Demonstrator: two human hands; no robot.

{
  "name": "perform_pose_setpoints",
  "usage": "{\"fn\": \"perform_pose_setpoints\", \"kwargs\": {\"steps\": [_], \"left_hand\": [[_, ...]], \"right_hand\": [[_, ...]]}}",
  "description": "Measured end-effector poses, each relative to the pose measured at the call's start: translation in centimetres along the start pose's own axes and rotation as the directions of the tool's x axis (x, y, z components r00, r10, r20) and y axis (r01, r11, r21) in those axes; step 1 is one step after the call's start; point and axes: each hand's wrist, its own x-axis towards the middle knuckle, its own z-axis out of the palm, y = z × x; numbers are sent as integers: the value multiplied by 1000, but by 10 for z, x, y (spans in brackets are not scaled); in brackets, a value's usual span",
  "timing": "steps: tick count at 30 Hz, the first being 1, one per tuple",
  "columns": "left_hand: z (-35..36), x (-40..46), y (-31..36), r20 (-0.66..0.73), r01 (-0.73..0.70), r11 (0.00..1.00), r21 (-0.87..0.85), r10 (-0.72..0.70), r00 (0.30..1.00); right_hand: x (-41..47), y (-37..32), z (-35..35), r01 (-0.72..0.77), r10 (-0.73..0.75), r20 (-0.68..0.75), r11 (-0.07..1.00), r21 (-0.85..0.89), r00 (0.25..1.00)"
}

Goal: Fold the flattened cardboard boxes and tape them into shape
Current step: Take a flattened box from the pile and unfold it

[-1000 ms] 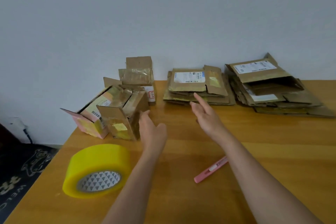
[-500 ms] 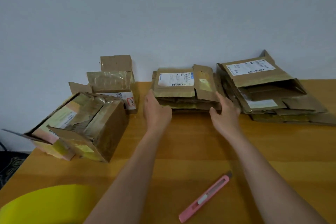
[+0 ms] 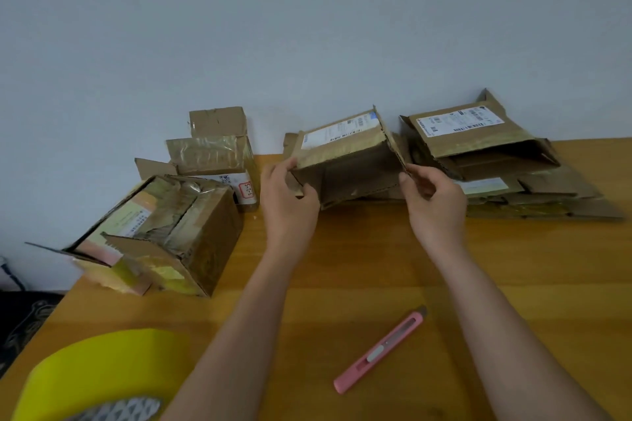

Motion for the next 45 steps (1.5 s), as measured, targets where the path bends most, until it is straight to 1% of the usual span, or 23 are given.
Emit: {"fn": "perform_pose_setpoints", "kwargs": {"steps": [2,7,9,11,14,17,18,20,21,22,25,28,30,32,37,39,41,43,45], "left_hand": [[-13,-13,8,-28,-21,1000,3,21,999],[-55,-46,32,-87,-60,997,-50,56,995],[-73,-58,41,-72,-43,996,-73,38,997],[-90,-67,46,-45,-1,999,-50,-1,999],[-113,-77,49,-10,49,998,-29,-49,999],[-123,-86,45,42,89,996,-23,-88,995],[-124,-90,43,57,98,994,-50,-95,994],[-126,-98,36,81,118,973,-196,-104,991],[-126,-104,31,84,103,959,-264,-83,993],[-126,-109,26,89,54,954,-295,-29,996],[-126,-125,15,122,-114,946,-302,157,980],[-122,-130,0,176,-157,947,-280,211,962],[-118,-130,-7,195,-159,965,-210,200,960],[-114,-129,-10,178,-150,980,-132,172,969],[-108,-126,-6,59,-86,986,-143,95,994],[-105,-123,-4,47,-68,986,-154,76,996],[-103,-120,-1,107,-7,982,-187,27,994],[-101,-117,-1,203,54,975,-218,-9,979],[-99,-113,-4,254,73,968,-238,-11,967]], "right_hand": [[-10,-12,-11,43,-42,-32,999,11,999],[-36,-45,-37,92,-91,-62,996,16,994],[-49,-61,-45,94,-92,-27,993,66,995],[-63,-76,-53,88,-91,17,988,129,996],[-82,-91,-58,111,-114,17,986,122,993],[-94,-91,-55,48,-59,78,990,129,995],[-98,-89,-54,31,-43,91,991,132,995],[-102,-84,-53,11,-29,104,985,172,994],[-104,-80,-53,8,-29,114,982,186,993],[-105,-78,-53,5,-31,130,980,198,991],[-110,-70,-54,54,-103,218,973,223,971],[-115,-65,-54,90,-169,322,965,247,931],[-117,-62,-52,63,-150,375,970,234,915],[-117,-61,-51,33,-115,370,974,222,922],[-112,-61,-45,44,-76,245,990,135,966],[-110,-61,-43,21,-58,240,988,152,969],[-108,-61,-41,-1,-41,283,989,146,958],[-105,-61,-39,-21,-42,375,987,162,926],[-102,-63,-38,-78,-27,456,975,210,890]]}}
